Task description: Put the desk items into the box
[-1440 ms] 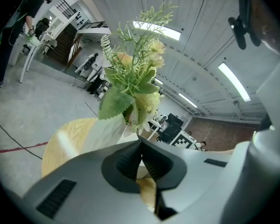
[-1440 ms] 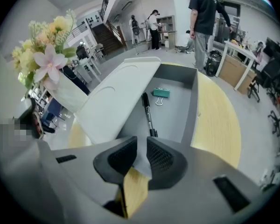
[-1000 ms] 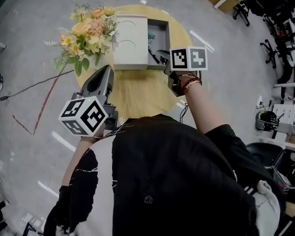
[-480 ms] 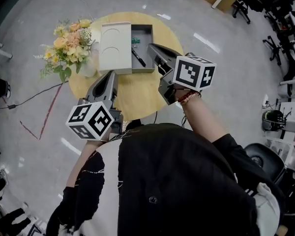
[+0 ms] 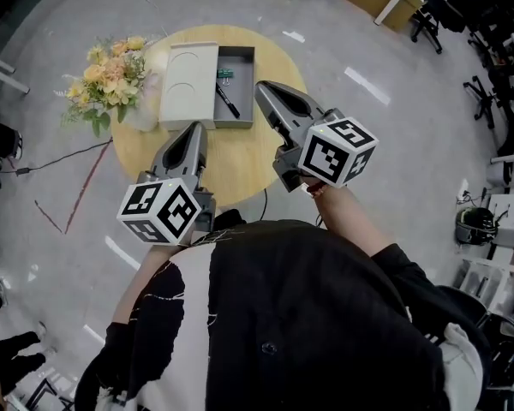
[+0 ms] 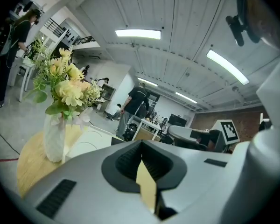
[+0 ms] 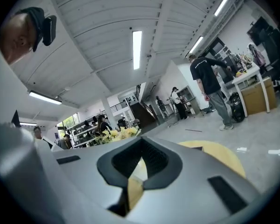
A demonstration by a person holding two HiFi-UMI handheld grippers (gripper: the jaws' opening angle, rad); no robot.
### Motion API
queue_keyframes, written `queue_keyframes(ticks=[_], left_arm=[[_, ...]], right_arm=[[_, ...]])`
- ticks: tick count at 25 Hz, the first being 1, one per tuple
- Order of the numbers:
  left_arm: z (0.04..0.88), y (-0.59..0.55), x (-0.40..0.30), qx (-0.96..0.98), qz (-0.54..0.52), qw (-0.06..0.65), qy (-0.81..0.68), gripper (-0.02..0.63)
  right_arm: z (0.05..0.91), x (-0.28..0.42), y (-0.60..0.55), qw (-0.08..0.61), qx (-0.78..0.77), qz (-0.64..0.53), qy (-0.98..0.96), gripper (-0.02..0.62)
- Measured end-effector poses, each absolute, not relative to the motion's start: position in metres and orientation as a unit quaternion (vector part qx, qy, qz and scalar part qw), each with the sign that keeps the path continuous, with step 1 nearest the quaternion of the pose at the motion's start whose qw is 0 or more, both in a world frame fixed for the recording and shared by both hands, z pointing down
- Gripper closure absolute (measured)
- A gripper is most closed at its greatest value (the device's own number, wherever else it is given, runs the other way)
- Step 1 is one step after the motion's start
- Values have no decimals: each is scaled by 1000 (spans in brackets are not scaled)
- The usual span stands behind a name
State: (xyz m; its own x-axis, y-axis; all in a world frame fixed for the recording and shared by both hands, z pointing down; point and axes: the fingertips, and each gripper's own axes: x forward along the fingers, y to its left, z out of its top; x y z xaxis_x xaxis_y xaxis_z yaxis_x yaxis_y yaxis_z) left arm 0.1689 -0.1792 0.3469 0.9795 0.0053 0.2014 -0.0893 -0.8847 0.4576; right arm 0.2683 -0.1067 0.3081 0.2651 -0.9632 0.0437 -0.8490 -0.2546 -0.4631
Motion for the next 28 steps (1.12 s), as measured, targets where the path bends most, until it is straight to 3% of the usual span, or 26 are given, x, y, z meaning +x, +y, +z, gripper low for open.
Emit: queue_keyframes(ticks=[14,28], left_arm=[[360,-127,146,963,95,244,-57,597],[363,-85,118,964,94,240,-68,597]], right_arm=[[340,249,-58,118,-767,-182,604,591],[351,220,-19,105,-759,-187,614,590]])
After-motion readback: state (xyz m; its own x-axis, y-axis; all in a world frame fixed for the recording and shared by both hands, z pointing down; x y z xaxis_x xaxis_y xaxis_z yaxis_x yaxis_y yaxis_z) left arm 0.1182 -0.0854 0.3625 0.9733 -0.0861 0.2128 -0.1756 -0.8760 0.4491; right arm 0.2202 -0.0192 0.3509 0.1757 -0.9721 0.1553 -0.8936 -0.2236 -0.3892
